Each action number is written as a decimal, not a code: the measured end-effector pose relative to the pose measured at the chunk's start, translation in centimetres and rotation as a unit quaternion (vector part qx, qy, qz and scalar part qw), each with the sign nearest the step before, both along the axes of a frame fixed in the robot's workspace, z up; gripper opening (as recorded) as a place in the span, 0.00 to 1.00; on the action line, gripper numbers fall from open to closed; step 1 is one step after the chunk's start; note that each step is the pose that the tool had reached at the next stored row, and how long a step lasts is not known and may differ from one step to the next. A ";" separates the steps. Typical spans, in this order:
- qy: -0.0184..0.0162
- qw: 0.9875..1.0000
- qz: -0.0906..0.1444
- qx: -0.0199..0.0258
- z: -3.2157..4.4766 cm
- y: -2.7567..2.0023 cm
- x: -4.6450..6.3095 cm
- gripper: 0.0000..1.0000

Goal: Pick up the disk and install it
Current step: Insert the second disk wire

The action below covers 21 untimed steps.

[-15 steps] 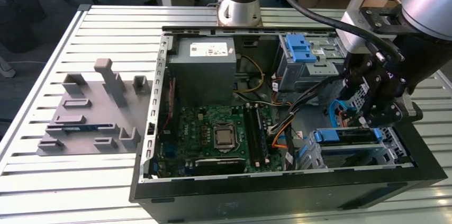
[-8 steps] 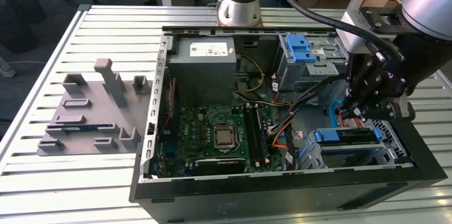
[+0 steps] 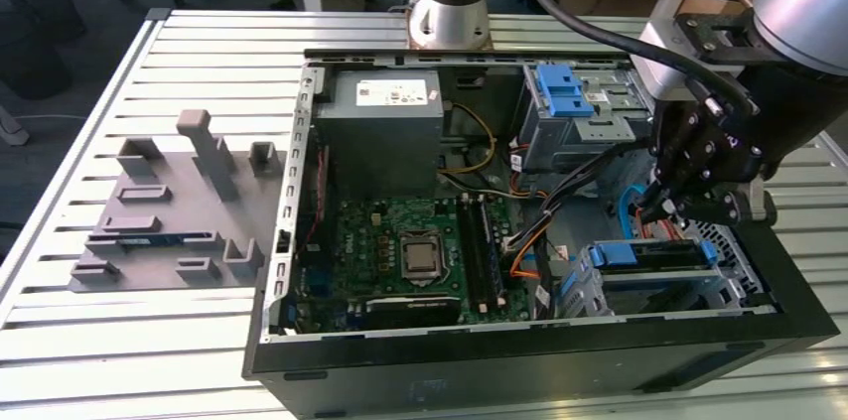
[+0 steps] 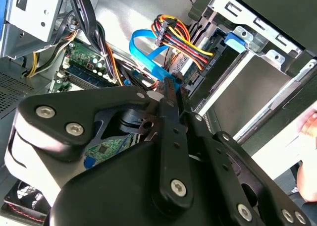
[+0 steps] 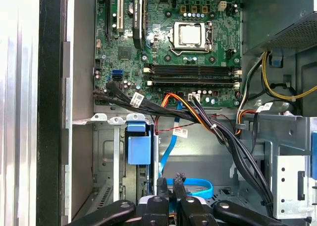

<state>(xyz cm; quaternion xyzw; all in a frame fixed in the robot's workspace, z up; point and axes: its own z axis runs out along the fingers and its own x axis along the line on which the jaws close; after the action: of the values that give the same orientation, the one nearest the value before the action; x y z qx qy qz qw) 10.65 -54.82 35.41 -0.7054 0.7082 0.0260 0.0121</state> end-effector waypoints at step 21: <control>-0.007 1.000 0.018 0.001 -0.64 -1.36 -0.2 0.16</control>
<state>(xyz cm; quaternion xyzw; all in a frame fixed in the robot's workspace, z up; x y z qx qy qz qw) 10.48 -56.18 34.76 -0.7183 0.6952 0.0220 0.0179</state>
